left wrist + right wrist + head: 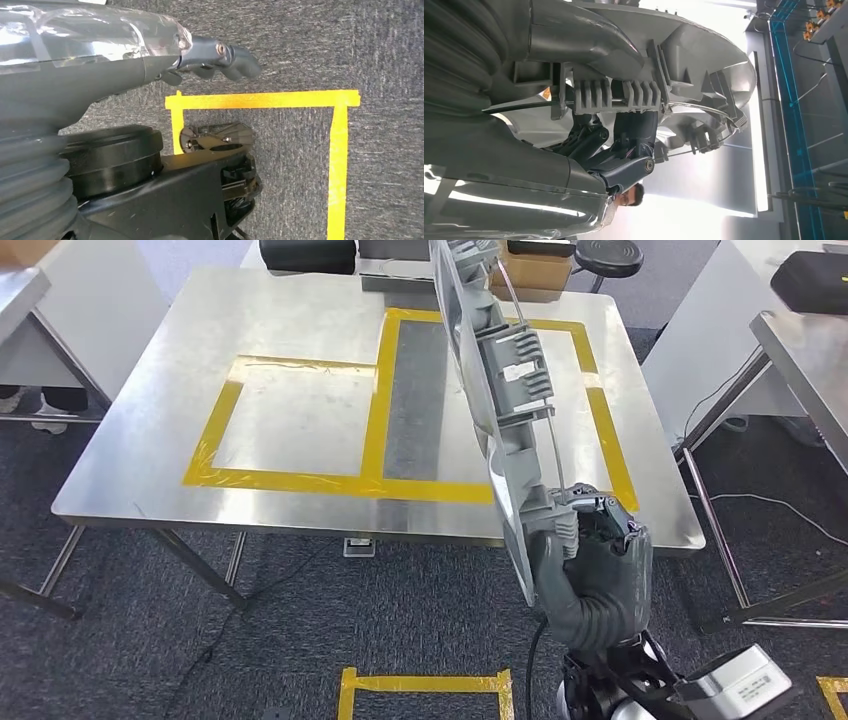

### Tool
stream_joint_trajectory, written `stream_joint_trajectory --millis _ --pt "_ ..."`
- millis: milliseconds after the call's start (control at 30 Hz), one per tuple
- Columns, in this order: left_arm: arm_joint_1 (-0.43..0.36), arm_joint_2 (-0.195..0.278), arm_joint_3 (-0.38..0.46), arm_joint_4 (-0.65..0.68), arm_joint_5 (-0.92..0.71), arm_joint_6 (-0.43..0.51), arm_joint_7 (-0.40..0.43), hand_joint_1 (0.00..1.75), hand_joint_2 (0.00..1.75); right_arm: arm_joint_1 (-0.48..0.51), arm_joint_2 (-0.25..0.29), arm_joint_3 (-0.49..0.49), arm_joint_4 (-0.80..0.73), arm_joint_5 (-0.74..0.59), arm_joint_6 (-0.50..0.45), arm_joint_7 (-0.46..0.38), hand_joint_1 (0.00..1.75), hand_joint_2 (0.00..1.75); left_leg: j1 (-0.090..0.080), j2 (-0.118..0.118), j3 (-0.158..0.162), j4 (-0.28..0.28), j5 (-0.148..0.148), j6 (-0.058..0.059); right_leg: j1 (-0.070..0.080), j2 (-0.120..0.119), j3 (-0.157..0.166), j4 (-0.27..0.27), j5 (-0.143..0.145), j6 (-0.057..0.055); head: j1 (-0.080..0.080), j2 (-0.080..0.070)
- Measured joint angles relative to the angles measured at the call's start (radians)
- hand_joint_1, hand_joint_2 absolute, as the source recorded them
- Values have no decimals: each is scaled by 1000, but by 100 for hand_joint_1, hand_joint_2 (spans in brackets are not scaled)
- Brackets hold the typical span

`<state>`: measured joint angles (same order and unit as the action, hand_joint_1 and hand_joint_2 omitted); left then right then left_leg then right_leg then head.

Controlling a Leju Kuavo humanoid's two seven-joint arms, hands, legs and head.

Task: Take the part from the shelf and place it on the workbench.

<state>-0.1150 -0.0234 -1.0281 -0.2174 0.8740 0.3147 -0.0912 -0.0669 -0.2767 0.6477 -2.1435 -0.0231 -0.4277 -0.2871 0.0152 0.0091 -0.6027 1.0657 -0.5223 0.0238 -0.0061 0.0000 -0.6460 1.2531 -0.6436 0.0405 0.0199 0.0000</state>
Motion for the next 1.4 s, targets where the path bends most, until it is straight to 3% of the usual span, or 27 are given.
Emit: stream_joint_trajectory --millis 33,67,100,167,200,233,300,400,500,533,567,600,667,700,733,833,900,933,1000,1033,1067,1100,1167,1233,1267,1333,1400 --pt "1 0 0 0 0 0 0 0 175 0 0 0 1 0 1 0 175 175 -1 1 8 0 -7 0 0 0 -32 42 0 0 3 0" --pt "1 0 0 0 0 0 0 0 175 0 0 0 2 -1 1 0 175 175 -2 0 18 0 -14 0 0 0 -48 49 21 -2 8 0" --pt "1 0 0 0 0 0 0 0 175 0 0 0 3 -1 1 0 175 175 -4 -1 29 0 -21 0 0 0 -47 19 61 -8 13 0" --pt "0 -1 0 0 0 0 0 0 175 -1 0 0 3 -2 1 0 175 175 -7 -2 49 -2 -35 -3 5 2 -14 -99 150 -28 21 0" --pt "-1 -2 0 0 0 0 0 0 175 -1 0 0 3 -3 1 0 175 175 -7 -3 55 -4 -40 -6 9 2 4 -148 174 -38 22 0" --pt "-2 -4 0 0 0 0 0 0 175 -2 0 0 3 -4 1 0 175 175 -6 -3 58 -6 -44 -11 14 2 17 -179 179 -48 23 0" --pt "-3 -6 0 0 0 0 0 0 175 -4 0 0 2 -6 2 0 175 175 -5 -3 60 -15 -46 -22 19 2 30 -203 165 -60 27 0" --pt "-4 -8 0 0 0 1 -1 0 175 -5 0 0 2 -9 5 0 175 175 -6 -6 55 3 -62 -35 9 -3 63 -251 164 -62 24 0" --pt "-3 -5 0 0 0 1 -1 0 175 -6 1 0 3 -9 7 -1 175 175 -4 -13 -43 161 -117 -45 5 -6 88 -266 156 -64 10 0" --pt "-2 -5 0 0 1 1 -1 0 175 -6 1 0 3 -10 7 -1 175 175 -4 -12 -78 204 -119 -49 5 -6 95 -266 149 -63 6 0" --pt "0 -4 0 0 1 1 0 0 175 -5 1 0 4 -10 7 -1 175 175 -2 -12 -99 216 -102 -52 4 -5 104 -265 142 -61 2 0" --pt "1 -3 0 0 1 1 0 0 175 -5 1 0 5 -10 7 -1 175 175 -1 -11 -102 196 -66 -55 3 -5 115 -264 133 -58 -1 0" --pt "1 -1 0 0 2 1 0 0 175 -5 1 0 8 -10 7 -1 175 175 3 -5 -73 96 22 -59 0 -3 137 -259 111 -48 -9 0" --pt "1 0 0 0 2 1 0 0 175 -5 1 0 8 -10 7 -1 175 175 3 -2 -54 50 46 -59 0 -2 144 -253 99 -41 -15 0" --pt "1 0 0 0 2 1 0 0 175 -6 1 0 8 -11 8 -2 175 175 2 0 -41 20 51 -53 1 -1 147 -248 91 -34 -19 0" --pt "2 0 0 0 2 1 1 0 175 -5 1 0 8 -13 7 -3 175 175 -1 -1 -29 3 27 -28 2 0 147 -247 79 -22 -17 0" --pt "2 0 0 0 2 1 1 0 175 -5 1 0 7 -15 6 -3 175 175 2 -2 -22 0 20 -16 0 -1 136 -215 59 -14 -12 0" --pt "1 0 0 0 2 1 1 0 175 -5 1 0 7 -16 6 -3 175 175 3 -2 -16 -1 16 -11 -1 -1 112 -168 37 -9 -9 0" --pt "1 0 0 0 2 1 2 0 175 -4 1 0 7 -16 5 -3 175 175 2 1 -5 -1 6 -4 -3 -1 33 -28 -10 -2 0 0" --pt "1 0 0 0 3 1 2 0 175 -3 1 0 7 -17 5 -4 175 175 1 2 1 -1 0 -3 -3 -1 -6 31 -20 -1 4 0" --pt "2 0 0 0 3 1 3 0 175 -1 1 0 8 -18 5 -4 175 175 1 2 10 -1 -6 -3 -3 0 -33 60 -11 -3 8 0" --pt "2 0 0 0 3 1 4 0 175 0 1 0 8 -18 5 -4 175 175 -1 1 20 -1 -13 -3 -2 0 -42 50 20 -8 13 0" --pt "1 -1 0 0 2 1 4 0 175 1 0 0 8 -19 4 -4 175 175 -4 -2 40 -2 -26 -4 4 1 -16 -63 117 -28 24 0" --pt "-1 -4 0 0 3 1 3 0 175 1 0 0 8 -19 3 -4 175 175 -7 -5 50 -5 -35 -10 12 2 19 -165 169 -52 26 0" --pt "-2 -6 0 0 3 1 0 0 175 1 0 0 8 -19 2 -5 175 175 -6 -6 50 -6 -36 -14 16 2 28 -189 171 -61 26 0" --pt "-3 -9 0 -1 3 0 -7 0 175 1 0 0 7 -19 1 -6 175 175 -5 -6 53 -15 -35 -26 18 1 39 -211 162 -68 29 0" --pt "-3 -9 0 0 3 -1 -12 0 175 5 0 -1 6 -19 0 -6 175 175 -10 -6 61 -22 -26 -29 14 -1 55 -237 166 -53 27 0"
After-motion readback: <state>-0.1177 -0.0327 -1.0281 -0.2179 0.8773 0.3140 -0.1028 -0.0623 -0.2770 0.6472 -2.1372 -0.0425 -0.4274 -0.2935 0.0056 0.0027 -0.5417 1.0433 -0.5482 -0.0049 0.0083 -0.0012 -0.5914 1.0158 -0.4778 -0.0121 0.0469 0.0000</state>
